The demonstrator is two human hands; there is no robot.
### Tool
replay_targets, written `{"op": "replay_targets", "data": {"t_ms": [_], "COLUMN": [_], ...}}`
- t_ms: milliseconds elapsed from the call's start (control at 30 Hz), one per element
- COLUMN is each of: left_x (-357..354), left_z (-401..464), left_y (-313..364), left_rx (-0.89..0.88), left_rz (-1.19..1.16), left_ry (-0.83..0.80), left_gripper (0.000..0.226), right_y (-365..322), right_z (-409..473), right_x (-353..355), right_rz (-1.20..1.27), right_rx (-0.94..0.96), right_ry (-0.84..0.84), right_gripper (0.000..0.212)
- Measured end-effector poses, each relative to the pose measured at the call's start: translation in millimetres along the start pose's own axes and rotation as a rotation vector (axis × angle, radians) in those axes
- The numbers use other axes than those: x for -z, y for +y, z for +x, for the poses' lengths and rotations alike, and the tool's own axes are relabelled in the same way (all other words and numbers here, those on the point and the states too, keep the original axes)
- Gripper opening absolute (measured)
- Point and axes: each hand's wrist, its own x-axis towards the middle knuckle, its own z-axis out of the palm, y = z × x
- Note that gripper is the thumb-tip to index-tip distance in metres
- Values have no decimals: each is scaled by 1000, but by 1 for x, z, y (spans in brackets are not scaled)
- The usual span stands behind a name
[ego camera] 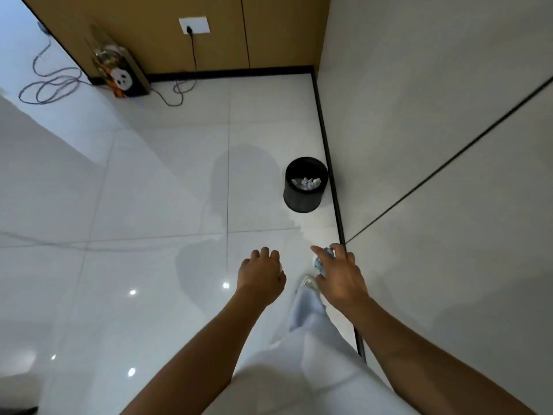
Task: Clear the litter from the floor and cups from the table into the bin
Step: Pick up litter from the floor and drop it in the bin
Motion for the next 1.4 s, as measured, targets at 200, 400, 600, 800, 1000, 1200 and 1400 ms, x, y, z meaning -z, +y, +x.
{"op": "replay_targets", "data": {"t_ms": [200,400,600,800,1000,1200,1400], "left_x": [50,83,109,121,92,46,13], "left_z": [119,216,315,396,453,499,545], "left_y": [16,7,-26,-47,-48,-32,-5], "left_rx": [49,55,27,22,53,64,51], "left_rz": [-45,-53,-35,-45,-85,-159,-207], "left_ry": [-18,-58,-94,-144,-171,-198,-170], "left_gripper": [34,36,37,34,33,36,41], "right_y": [24,32,20,14,25,47,88], "right_z": [110,208,304,394,474,515,512], "right_x": [69,105,118,123,102,62,38], "right_rz": [-20,-58,-32,48,107,102,130], "right_rx": [3,-32,-94,-138,-127,-161,-235], "right_ry": [17,-73,-96,-142,-167,-192,-229], "right_gripper": [60,60,62,63,65,69,68]}}
